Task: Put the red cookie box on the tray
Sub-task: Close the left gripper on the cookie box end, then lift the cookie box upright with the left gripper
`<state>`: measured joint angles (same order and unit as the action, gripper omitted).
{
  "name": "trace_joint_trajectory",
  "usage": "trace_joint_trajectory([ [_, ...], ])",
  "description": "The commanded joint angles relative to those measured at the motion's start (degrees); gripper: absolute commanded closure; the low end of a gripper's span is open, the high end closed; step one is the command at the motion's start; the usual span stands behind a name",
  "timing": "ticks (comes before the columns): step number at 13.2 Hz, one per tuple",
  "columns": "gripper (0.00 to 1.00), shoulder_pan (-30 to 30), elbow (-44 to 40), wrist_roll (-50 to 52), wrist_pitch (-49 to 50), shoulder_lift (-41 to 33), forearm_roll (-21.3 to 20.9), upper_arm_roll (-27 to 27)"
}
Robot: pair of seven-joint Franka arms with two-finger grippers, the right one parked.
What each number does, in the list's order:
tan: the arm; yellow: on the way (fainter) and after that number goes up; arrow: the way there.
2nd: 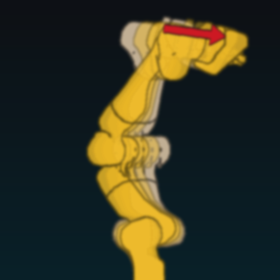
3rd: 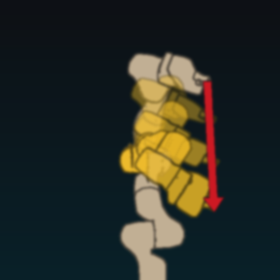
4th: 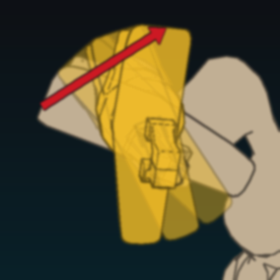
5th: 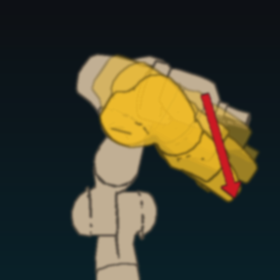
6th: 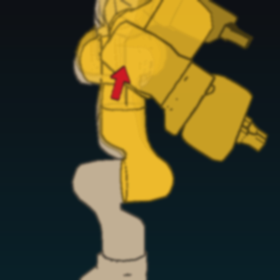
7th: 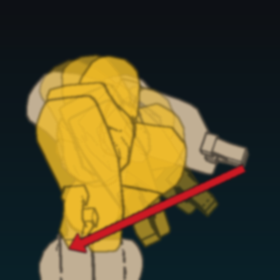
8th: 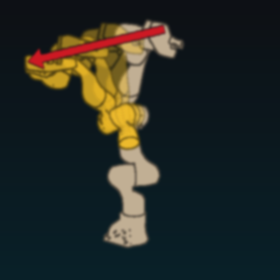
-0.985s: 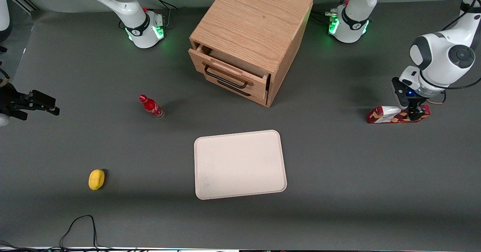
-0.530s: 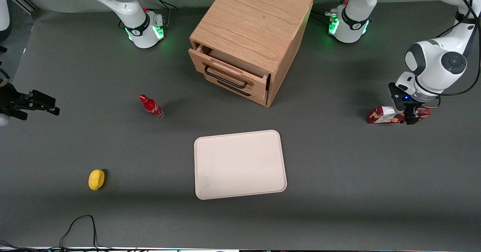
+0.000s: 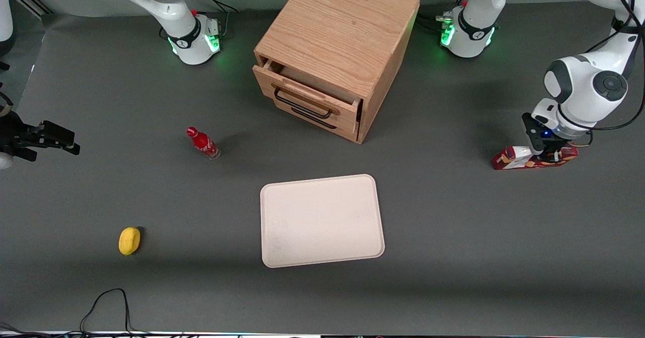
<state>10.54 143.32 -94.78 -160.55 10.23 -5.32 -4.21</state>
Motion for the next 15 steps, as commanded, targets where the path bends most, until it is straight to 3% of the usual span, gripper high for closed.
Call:
trace_joint_trajectory([
  [1,1.0,0.27,-1.2,-1.11,-0.64,0.67,1.02,0.34],
  [3,1.0,0.09,-1.99,-0.24,1.8,-1.25,1.36,0.43],
  [5,1.0,-0.43,-6.0,1.87,12.13,-5.28,1.72,0.51],
  [10,1.0,-2.89,-35.24,6.17,56.33,-7.33,1.11,1.04],
  [12,1.0,-3.07,-45.01,9.94,66.81,-6.71,1.02,1.04],
  [15,1.0,-6.31,-53.64,20.9,74.49,-6.18,0.67,1.04],
])
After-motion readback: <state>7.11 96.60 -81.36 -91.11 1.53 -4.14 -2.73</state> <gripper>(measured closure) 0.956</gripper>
